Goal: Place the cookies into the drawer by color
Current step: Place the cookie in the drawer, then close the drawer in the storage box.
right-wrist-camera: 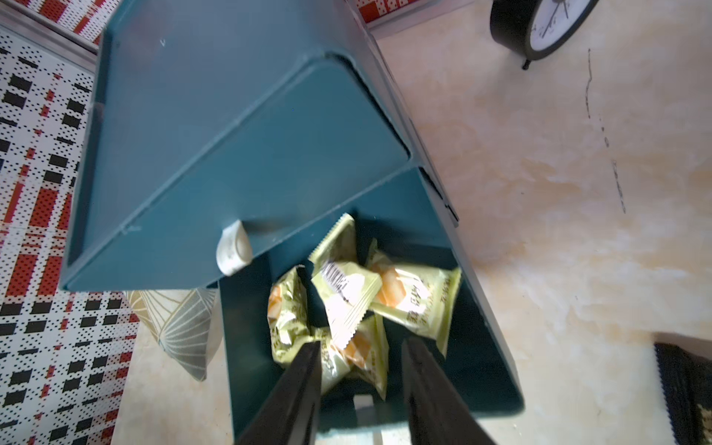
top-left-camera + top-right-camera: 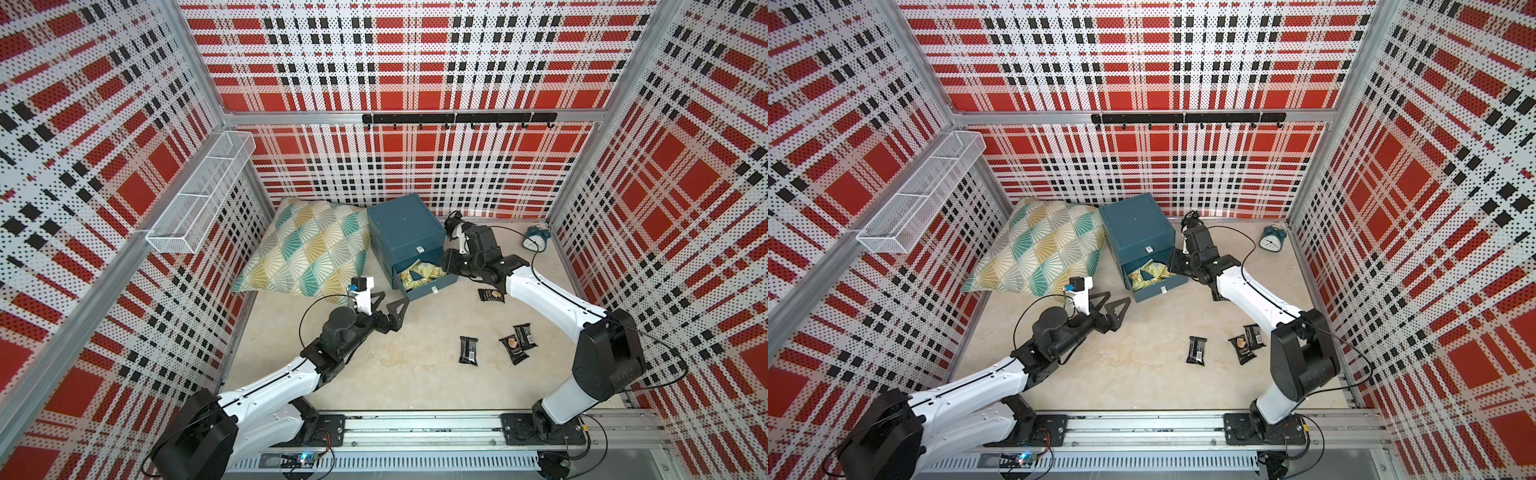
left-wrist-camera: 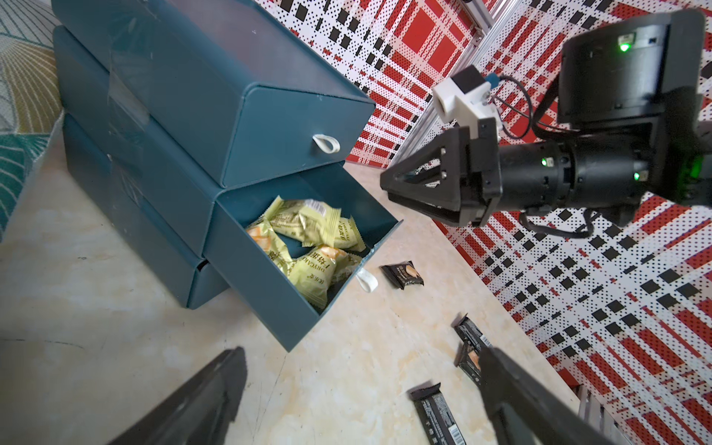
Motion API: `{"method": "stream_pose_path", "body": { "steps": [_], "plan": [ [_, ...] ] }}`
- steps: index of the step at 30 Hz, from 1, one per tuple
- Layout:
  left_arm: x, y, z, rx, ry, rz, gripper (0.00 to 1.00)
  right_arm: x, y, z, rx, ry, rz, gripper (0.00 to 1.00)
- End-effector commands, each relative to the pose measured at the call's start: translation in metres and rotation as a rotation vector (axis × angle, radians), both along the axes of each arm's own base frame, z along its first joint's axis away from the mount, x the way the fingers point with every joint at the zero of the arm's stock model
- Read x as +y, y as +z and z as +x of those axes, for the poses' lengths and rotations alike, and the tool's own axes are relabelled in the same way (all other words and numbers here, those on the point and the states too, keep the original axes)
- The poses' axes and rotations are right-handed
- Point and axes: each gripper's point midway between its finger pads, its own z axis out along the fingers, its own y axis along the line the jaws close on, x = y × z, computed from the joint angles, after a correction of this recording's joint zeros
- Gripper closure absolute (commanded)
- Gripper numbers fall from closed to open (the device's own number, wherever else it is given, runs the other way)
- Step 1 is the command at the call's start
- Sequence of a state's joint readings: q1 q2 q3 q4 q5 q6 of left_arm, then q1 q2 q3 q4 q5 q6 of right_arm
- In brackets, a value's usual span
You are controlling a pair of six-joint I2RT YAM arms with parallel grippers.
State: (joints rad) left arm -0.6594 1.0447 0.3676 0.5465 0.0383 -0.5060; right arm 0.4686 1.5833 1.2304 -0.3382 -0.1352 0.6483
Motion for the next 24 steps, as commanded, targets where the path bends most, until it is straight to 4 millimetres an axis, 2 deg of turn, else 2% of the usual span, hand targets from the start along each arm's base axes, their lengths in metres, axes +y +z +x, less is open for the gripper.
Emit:
{"method": "stream_pose_path", "body": {
  "steps": [1, 7, 9, 12, 15, 18, 24],
  "plan": [
    [0.002, 0.012, 0.011, 0.01, 0.025, -0.022, 0.0, 0.0, 0.02, -0.014, -0.056, 0.023, 0.042, 0.55],
    [0.018, 0.022, 0.032, 0.074, 0.1, -0.023, 0.0, -0.008, 0.016, -0.045, -0.063, 0.055, 0.063, 0.49],
    [0.03, 0.023, 0.041, 0.108, 0.153, -0.008, 0.0, -0.009, 0.011, -0.056, -0.06, 0.067, 0.069, 0.49],
    [0.046, 0.034, 0.055, 0.126, 0.201, -0.037, 0.01, -0.01, 0.003, -0.069, -0.06, 0.077, 0.073, 0.49],
    [0.058, 0.042, 0.072, 0.165, 0.22, -0.077, 0.0, -0.009, -0.014, -0.081, -0.053, 0.092, 0.07, 0.48],
    [0.063, 0.053, 0.089, 0.186, 0.221, -0.099, 0.01, 0.0, -0.031, -0.088, -0.052, 0.116, 0.049, 0.47],
    [0.055, 0.07, 0.125, 0.227, 0.208, -0.098, 0.06, 0.01, -0.051, -0.08, -0.062, 0.083, 0.046, 0.49]
  ]
}}
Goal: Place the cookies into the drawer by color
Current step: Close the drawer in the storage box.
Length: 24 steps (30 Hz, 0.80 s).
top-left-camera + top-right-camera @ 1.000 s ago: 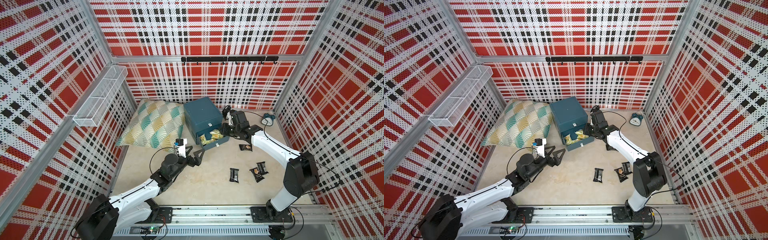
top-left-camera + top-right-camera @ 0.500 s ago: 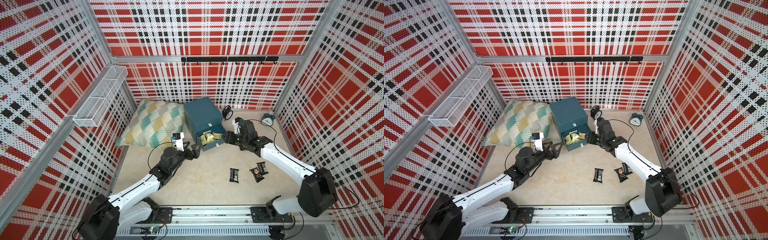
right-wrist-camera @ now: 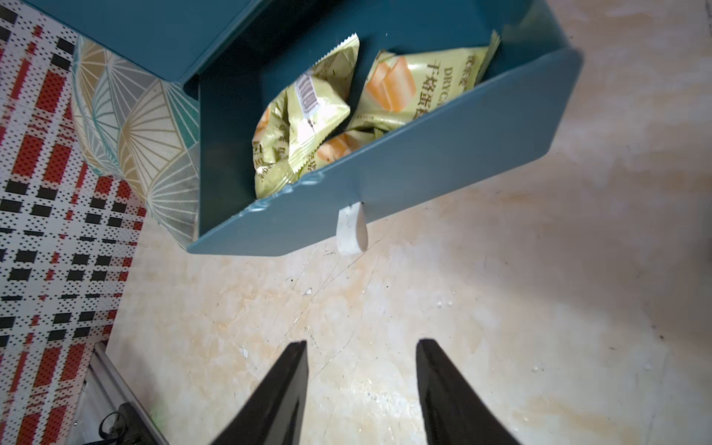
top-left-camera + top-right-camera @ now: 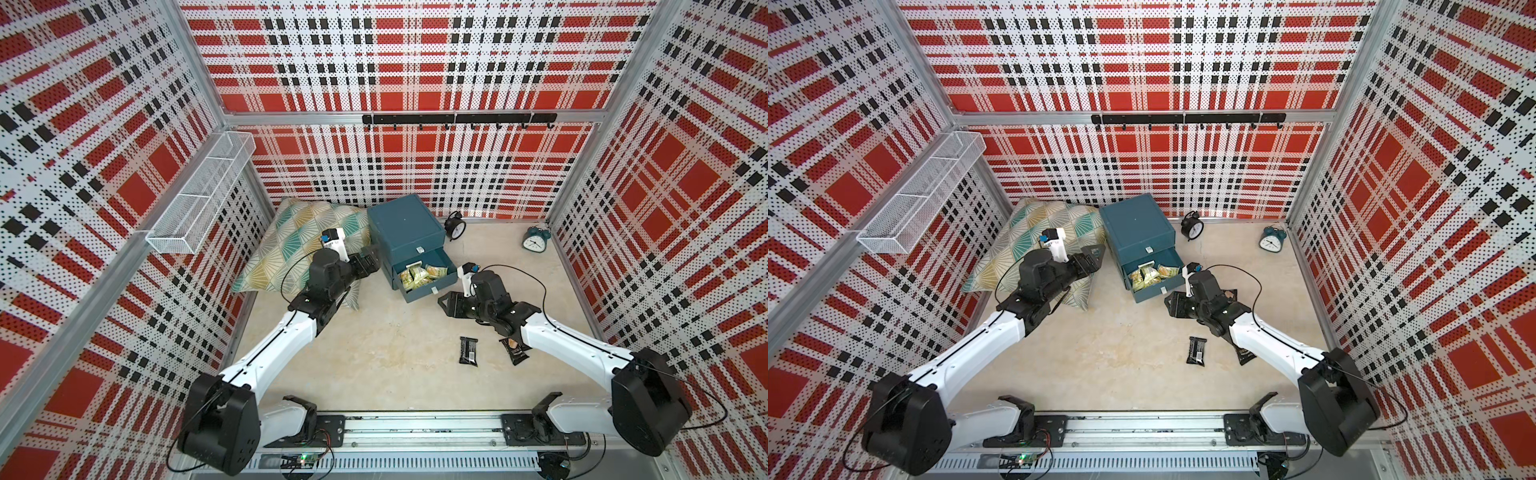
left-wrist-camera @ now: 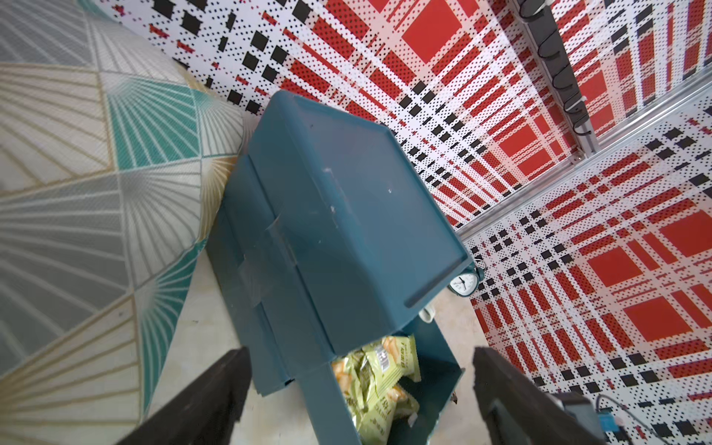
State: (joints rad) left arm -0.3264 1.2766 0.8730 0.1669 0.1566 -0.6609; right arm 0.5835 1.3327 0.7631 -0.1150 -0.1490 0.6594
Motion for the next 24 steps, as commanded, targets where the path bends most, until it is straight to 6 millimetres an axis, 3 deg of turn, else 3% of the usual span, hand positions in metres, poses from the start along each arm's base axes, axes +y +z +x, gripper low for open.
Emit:
{"method": "stream_pose_path", "body": {
  "steps": [1, 7, 11, 16, 24],
  "plan": [
    [-0.009, 0.004, 0.015, 0.049, -0.036, 0.003, 0.08, 0.008, 0.005, 0.017, -0.062, -0.044, 0.033, 0.5],
    [-0.016, -0.013, 0.057, 0.143, -0.013, 0.082, 0.18, 0.013, 0.002, 0.036, -0.063, -0.107, 0.056, 0.57],
    [-0.021, -0.027, 0.074, 0.187, -0.021, 0.126, 0.25, 0.023, 0.003, 0.049, -0.067, -0.115, 0.08, 0.61],
    [-0.025, -0.04, 0.086, 0.222, -0.03, 0.165, 0.27, 0.041, 0.006, 0.072, -0.064, -0.117, 0.104, 0.62],
    [-0.028, -0.047, 0.087, 0.233, -0.037, 0.183, 0.28, 0.055, 0.008, 0.105, -0.066, -0.169, 0.18, 0.61]
  ]
}}
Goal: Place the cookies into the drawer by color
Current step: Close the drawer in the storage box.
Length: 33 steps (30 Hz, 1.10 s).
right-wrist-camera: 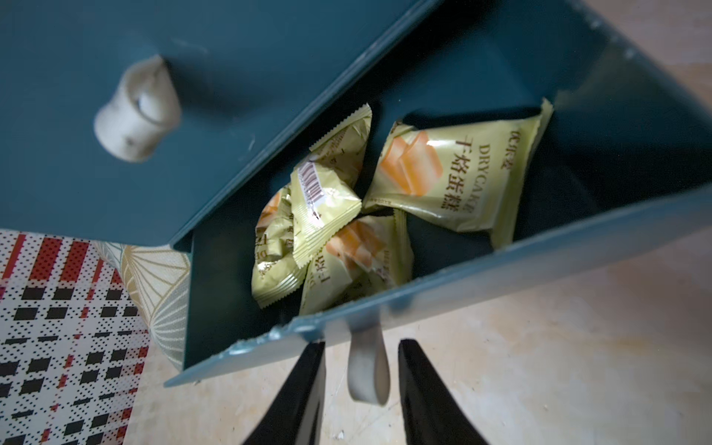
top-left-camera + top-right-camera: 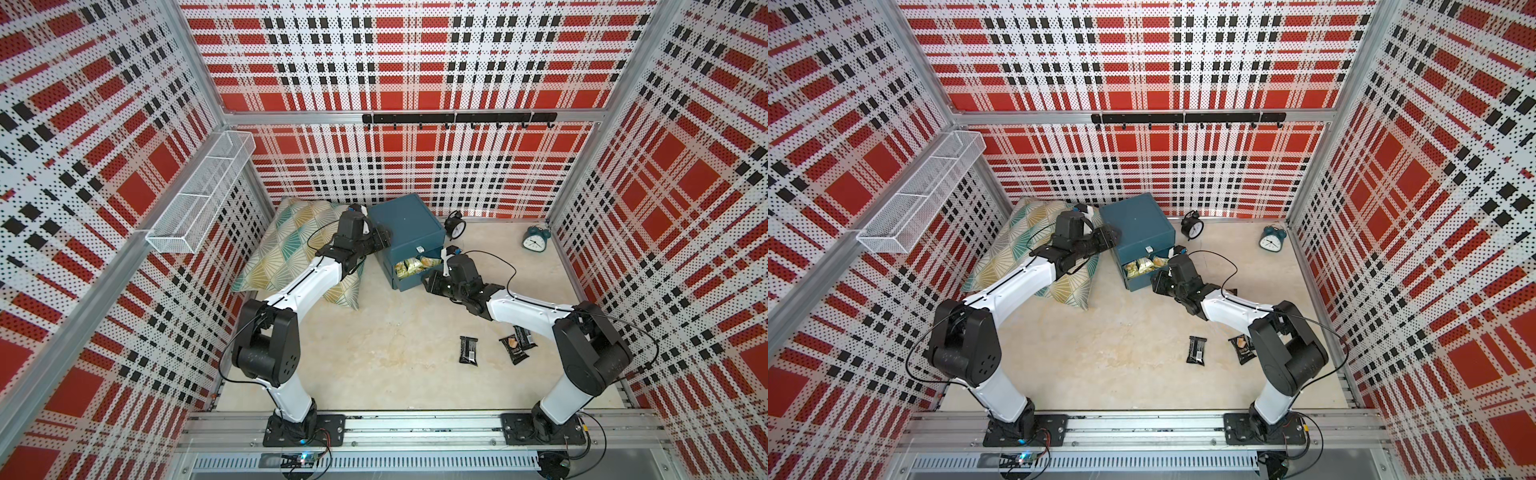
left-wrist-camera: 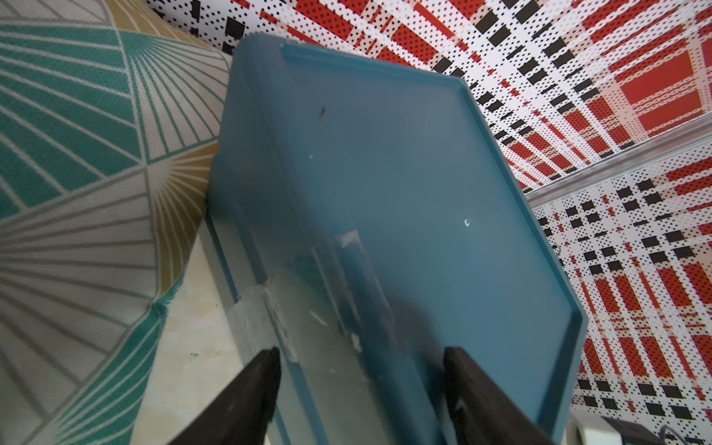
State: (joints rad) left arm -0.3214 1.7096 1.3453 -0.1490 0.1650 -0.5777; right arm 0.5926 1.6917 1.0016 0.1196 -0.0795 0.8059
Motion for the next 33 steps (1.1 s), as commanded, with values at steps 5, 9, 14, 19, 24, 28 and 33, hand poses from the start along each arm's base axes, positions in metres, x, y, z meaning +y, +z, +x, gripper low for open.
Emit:
{"method": "stream_pose_path", "body": {
  "steps": [5, 9, 14, 19, 24, 28, 33],
  "plan": [
    [-0.003, 0.0, -0.001, 0.001, -0.016, 0.028, 0.28, 0.017, 0.009, 0.037, -0.024, -0.057, 0.168, 0.61],
    [-0.008, 0.012, -0.007, -0.024, -0.036, 0.007, 0.28, 0.02, 0.007, 0.051, -0.024, -0.087, 0.233, 0.59],
    [-0.017, 0.034, -0.016, -0.068, -0.064, -0.016, 0.28, 0.023, 0.009, 0.062, -0.026, -0.124, 0.302, 0.59],
    [-0.029, 0.064, -0.032, -0.132, -0.106, -0.066, 0.26, 0.024, 0.008, 0.066, -0.018, -0.136, 0.319, 0.58],
    [-0.038, 0.092, -0.057, -0.221, -0.115, -0.087, 0.22, 0.021, 0.006, 0.061, 0.001, -0.133, 0.313, 0.57],
    [-0.044, 0.091, -0.085, -0.285, -0.105, -0.082, 0.17, 0.004, -0.001, 0.042, 0.014, -0.158, 0.29, 0.55],
    [-0.041, 0.075, -0.116, -0.387, -0.061, -0.042, 0.01, -0.008, -0.023, 0.027, 0.047, -0.165, 0.257, 0.48]
  ]
}}
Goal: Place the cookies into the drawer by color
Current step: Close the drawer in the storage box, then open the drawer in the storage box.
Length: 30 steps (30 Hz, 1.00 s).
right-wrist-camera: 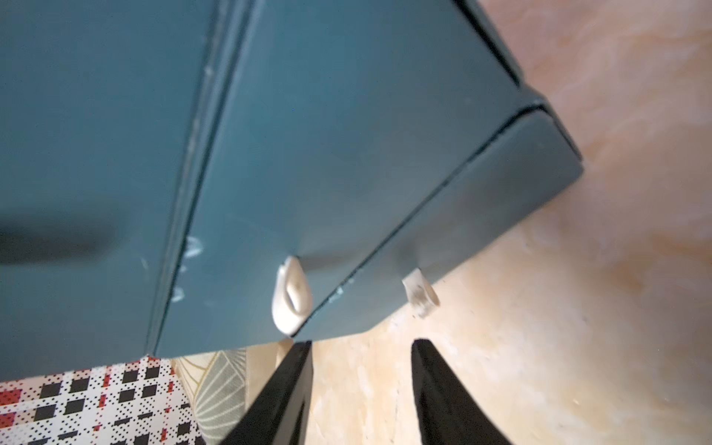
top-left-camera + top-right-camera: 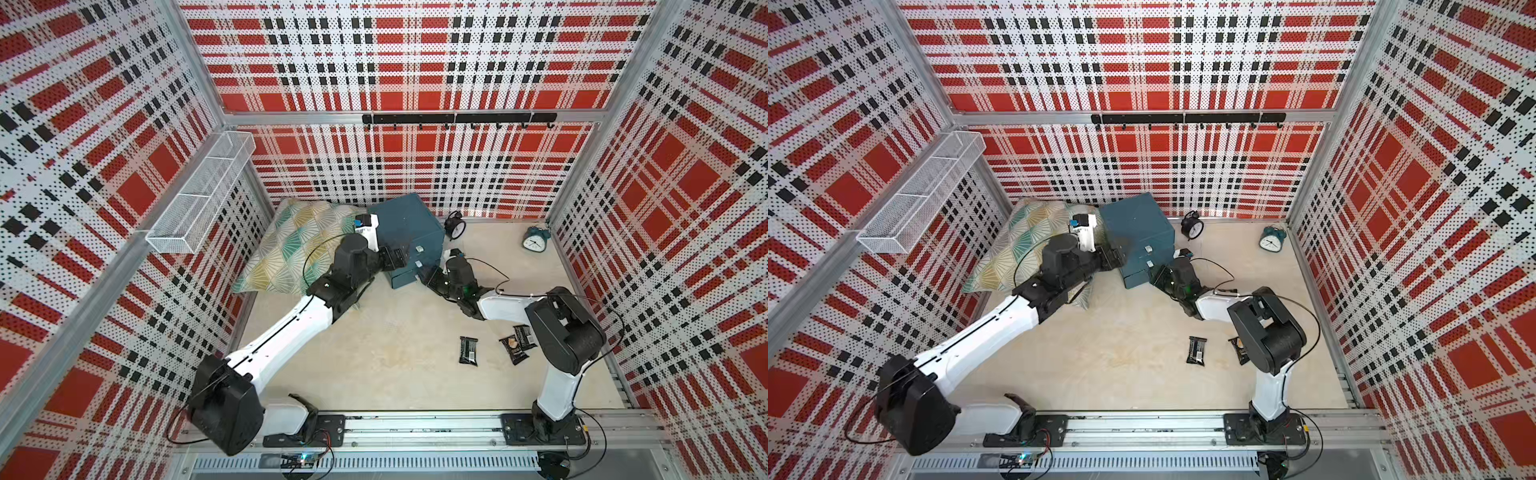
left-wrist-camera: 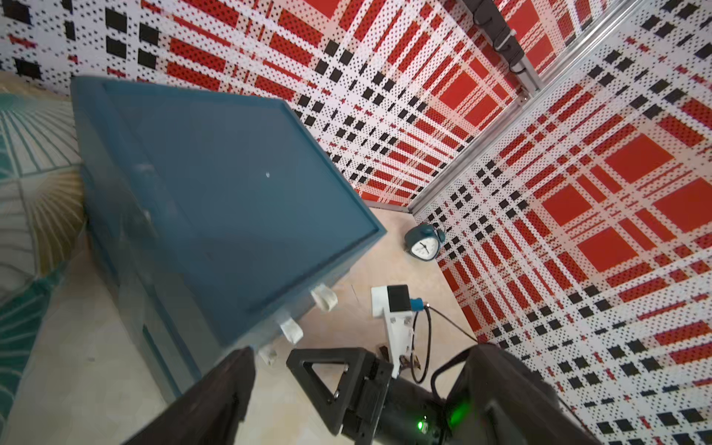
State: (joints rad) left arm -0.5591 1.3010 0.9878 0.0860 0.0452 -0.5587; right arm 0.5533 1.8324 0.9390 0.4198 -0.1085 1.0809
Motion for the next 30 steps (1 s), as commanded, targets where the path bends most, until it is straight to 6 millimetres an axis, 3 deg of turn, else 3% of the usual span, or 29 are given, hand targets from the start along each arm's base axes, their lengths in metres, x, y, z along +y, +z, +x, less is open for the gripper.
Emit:
{"method": "stream_pose_path", "body": {
  "steps": [1, 5, 8, 16, 19, 25, 30],
  "plan": [
    [0.008, -0.001, -0.007, -0.11, 0.079, 0.013, 0.01, -0.007, 0.0, -0.001, -0.017, -0.011, 0.002, 0.46],
    [0.008, -0.032, -0.018, -0.124, 0.1, 0.088, 0.01, -0.005, -0.017, -0.001, 0.007, 0.011, 0.021, 0.3],
    [0.014, -0.059, -0.023, -0.125, 0.122, 0.137, 0.01, 0.0, -0.024, 0.005, 0.017, 0.02, 0.029, 0.3],
    [0.028, -0.106, -0.016, -0.073, 0.122, 0.116, 0.01, 0.011, -0.039, 0.022, 0.039, 0.014, 0.085, 0.56],
    [0.035, -0.117, -0.017, -0.038, 0.139, 0.071, 0.01, 0.012, -0.041, 0.028, 0.04, 0.002, 0.091, 0.59],
    [0.033, -0.118, -0.018, -0.028, 0.122, 0.041, 0.01, 0.014, -0.045, 0.036, 0.044, -0.008, 0.098, 0.62],
    [0.033, -0.119, -0.018, -0.023, 0.119, 0.039, 0.01, 0.014, -0.048, 0.037, 0.057, -0.02, 0.099, 0.78]
  ]
}}
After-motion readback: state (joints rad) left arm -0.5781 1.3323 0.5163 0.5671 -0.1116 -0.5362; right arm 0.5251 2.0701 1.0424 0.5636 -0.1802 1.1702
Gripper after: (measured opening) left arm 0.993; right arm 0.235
